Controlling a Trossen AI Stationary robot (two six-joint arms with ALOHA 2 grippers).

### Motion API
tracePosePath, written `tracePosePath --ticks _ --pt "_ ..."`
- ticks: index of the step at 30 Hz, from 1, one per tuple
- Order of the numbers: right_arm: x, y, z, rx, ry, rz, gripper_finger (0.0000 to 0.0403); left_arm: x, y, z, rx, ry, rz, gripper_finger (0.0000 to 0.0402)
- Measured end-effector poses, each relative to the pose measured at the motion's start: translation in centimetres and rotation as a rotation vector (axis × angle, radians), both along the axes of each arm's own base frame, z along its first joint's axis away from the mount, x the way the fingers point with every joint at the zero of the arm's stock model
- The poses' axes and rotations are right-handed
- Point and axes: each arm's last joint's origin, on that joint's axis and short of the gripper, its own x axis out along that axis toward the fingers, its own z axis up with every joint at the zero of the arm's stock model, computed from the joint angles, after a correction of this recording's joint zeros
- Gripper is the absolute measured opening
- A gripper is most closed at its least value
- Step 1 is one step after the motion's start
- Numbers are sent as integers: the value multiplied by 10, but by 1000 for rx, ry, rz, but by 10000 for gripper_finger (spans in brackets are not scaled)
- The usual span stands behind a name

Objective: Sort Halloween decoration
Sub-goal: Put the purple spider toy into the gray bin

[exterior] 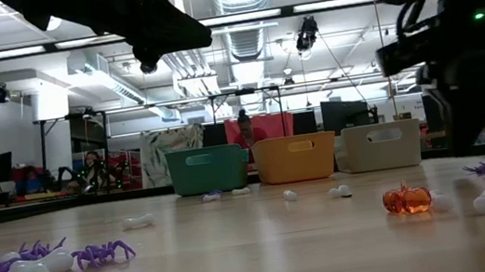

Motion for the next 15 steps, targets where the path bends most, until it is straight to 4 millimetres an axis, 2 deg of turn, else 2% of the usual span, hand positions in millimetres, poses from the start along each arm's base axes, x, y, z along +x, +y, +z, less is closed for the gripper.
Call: tracePosePath --ticks 5,11,15 --pt "3 -14 7 9 -15 3 34 0 0 0 0 0 0 76" --pt "2 -22 17 235 -12 -81 34 0 0 0 -2 1 0 76" --pt "-1 -22 19 306 7 -190 34 0 0 -1 -2 2 0 76"
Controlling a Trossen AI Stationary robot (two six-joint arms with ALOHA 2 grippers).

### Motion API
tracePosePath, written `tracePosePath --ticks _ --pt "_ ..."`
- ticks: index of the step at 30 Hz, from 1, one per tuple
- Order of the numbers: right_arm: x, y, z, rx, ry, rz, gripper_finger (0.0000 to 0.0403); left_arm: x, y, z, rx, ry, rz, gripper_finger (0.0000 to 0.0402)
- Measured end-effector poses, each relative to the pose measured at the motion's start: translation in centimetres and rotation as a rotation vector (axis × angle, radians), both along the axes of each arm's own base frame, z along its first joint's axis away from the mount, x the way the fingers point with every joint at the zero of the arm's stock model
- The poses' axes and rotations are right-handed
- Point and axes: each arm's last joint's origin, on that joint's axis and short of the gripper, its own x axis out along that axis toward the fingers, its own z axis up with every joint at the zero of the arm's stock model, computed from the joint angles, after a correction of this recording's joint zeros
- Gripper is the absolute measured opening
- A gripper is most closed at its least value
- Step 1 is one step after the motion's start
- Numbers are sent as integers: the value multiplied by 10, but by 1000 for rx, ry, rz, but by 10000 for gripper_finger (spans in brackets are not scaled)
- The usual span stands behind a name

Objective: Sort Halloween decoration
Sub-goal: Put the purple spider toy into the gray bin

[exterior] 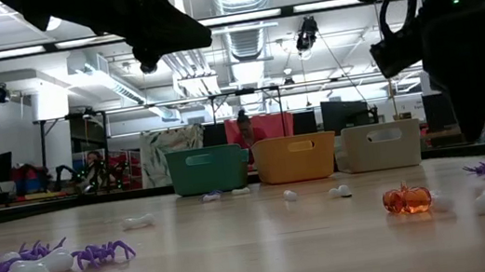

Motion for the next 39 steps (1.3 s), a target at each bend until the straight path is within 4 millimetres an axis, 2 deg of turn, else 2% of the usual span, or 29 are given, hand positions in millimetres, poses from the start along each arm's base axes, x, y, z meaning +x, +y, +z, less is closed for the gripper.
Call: tracePosePath --ticks 4,11,16,19,28,39 --pt "-1 0 0 7 8 -48 56 2 0 -3 0 7 0 76" --pt "-3 -1 -5 -11 18 -121 142 7 -1 -13 -2 42 1 76" --pt "-9 -2 -16 -10 31 -165 196 9 -2 -10 11 1 -8 76" --pt "-9 -2 -21 1 0 -170 211 10 -2 -8 28 -10 -14 76" --pt "-12 -3 -35 6 -60 -183 198 9 -2 -9 29 -9 -15 76" --pt "-13 -4 -36 -30 -67 -181 118 9 -2 -9 28 -9 -15 76"
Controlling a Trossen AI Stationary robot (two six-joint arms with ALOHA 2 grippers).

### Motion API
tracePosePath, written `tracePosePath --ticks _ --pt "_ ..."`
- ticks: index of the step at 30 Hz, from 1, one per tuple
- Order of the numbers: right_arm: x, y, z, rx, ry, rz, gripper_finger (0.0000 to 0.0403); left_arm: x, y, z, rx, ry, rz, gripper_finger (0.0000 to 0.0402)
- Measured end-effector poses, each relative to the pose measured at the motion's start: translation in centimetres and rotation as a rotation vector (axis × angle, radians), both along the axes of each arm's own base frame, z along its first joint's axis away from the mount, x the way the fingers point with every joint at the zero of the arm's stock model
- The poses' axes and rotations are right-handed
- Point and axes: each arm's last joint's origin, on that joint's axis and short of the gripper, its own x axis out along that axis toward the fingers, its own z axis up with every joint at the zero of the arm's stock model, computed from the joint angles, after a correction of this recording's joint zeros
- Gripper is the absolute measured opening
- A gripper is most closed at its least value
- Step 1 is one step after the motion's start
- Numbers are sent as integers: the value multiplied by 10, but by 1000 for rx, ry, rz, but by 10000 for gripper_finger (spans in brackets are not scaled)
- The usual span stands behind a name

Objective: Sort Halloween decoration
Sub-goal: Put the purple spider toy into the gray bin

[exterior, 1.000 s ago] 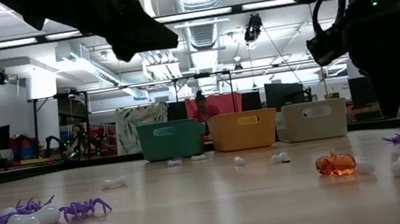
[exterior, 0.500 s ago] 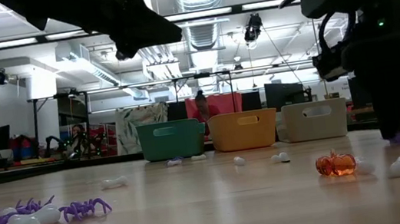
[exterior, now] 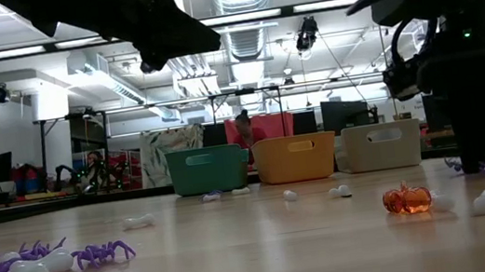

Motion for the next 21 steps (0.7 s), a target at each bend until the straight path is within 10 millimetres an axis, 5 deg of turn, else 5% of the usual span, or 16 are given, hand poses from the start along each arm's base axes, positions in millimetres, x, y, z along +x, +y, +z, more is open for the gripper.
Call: tracePosePath --ticks 13,21 --pt "1 0 1 -20 -13 57 17 0 0 0 -1 0 0 76" --pt "-1 -4 14 -62 -77 55 8 0 0 0 -5 -1 2 76"
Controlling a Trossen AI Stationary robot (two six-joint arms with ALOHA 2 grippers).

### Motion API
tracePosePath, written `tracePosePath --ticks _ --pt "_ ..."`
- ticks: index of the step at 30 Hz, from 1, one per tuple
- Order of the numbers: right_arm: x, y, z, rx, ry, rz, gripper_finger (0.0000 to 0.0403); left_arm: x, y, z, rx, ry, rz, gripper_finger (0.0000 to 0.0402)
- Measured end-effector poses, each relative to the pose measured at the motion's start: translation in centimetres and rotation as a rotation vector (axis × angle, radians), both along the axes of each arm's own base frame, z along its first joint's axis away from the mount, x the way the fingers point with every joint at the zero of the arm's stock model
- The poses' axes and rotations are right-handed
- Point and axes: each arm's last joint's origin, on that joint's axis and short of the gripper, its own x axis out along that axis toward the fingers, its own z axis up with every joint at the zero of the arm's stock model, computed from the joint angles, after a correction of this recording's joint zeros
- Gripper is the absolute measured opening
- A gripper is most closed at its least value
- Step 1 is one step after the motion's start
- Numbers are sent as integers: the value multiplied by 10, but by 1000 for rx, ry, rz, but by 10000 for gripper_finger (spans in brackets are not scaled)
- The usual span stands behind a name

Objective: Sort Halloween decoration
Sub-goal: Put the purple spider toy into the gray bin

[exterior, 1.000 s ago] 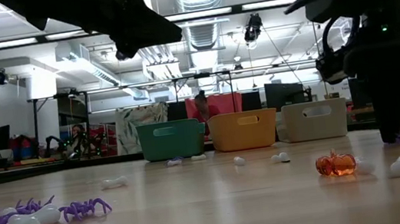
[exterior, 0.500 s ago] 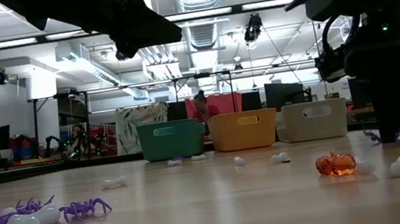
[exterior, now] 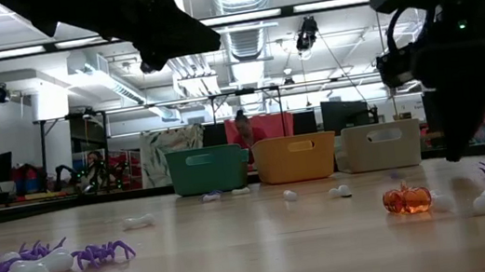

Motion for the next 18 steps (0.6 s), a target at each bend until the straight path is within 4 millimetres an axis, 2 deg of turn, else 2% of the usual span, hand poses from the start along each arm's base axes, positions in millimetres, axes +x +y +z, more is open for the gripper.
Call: tracePosePath --ticks 5,9,14,18 --pt "-2 -3 11 -22 -56 17 8 0 0 0 -4 -1 1 76" --pt "1 -3 17 -74 -121 128 9 0 0 0 -4 -1 1 76" --pt "16 0 19 -162 -334 367 9 0 -3 -1 -5 2 -8 76" --pt "19 0 12 -255 -502 459 9 6 -9 -6 -12 -9 -27 76"
